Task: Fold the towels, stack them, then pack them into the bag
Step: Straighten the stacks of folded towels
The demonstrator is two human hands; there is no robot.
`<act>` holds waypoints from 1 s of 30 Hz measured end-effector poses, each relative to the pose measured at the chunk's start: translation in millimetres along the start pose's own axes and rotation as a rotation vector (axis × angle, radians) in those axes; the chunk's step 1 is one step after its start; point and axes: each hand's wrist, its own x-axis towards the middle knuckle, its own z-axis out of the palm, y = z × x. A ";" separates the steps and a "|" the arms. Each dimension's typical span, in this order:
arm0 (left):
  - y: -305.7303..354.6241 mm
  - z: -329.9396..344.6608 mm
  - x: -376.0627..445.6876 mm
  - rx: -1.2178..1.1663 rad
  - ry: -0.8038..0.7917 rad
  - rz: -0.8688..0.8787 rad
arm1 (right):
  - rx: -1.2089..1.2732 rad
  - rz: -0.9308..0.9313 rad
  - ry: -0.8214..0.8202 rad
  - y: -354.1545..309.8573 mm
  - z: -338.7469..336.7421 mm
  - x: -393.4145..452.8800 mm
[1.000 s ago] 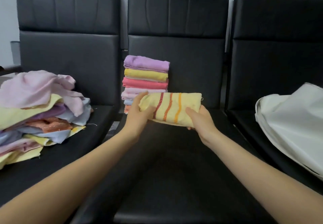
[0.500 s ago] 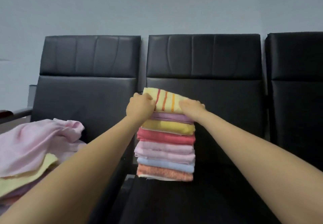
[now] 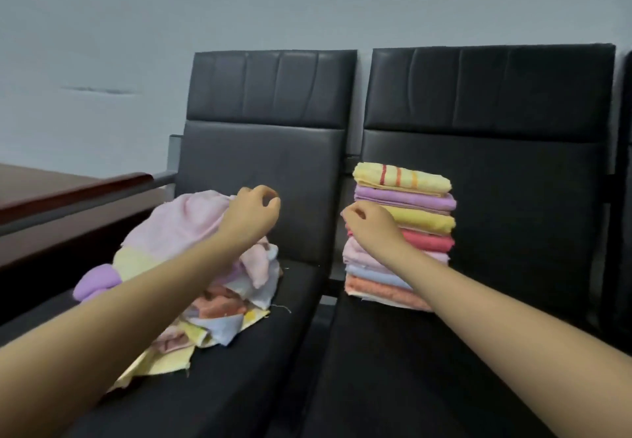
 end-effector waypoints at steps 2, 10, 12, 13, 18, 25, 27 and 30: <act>-40.8 -32.1 -14.8 -0.013 0.101 -0.032 | 0.086 0.086 -0.062 -15.3 37.6 -3.0; -187.8 -65.7 -30.6 0.069 0.150 -0.471 | 0.274 0.088 -0.171 -104.0 171.1 24.9; -203.1 -54.3 -32.2 0.069 0.191 -0.430 | 0.239 0.128 -0.202 -111.8 201.9 38.3; -208.0 -50.3 -32.7 0.044 0.224 -0.414 | 0.209 0.122 -0.219 -111.8 214.9 43.6; -216.4 -48.0 -32.5 -0.092 0.277 -0.389 | 0.249 0.065 -0.167 -104.7 224.2 49.0; -168.7 -67.8 -49.0 -0.051 0.384 -0.280 | 0.578 0.067 -0.101 -125.5 162.1 33.3; -142.4 -73.0 -58.8 -0.136 0.374 -0.185 | 0.643 0.096 -0.128 -137.0 139.0 26.7; -106.1 -75.2 -71.2 -0.392 0.255 -0.356 | 0.716 0.139 -0.163 -144.7 109.2 19.9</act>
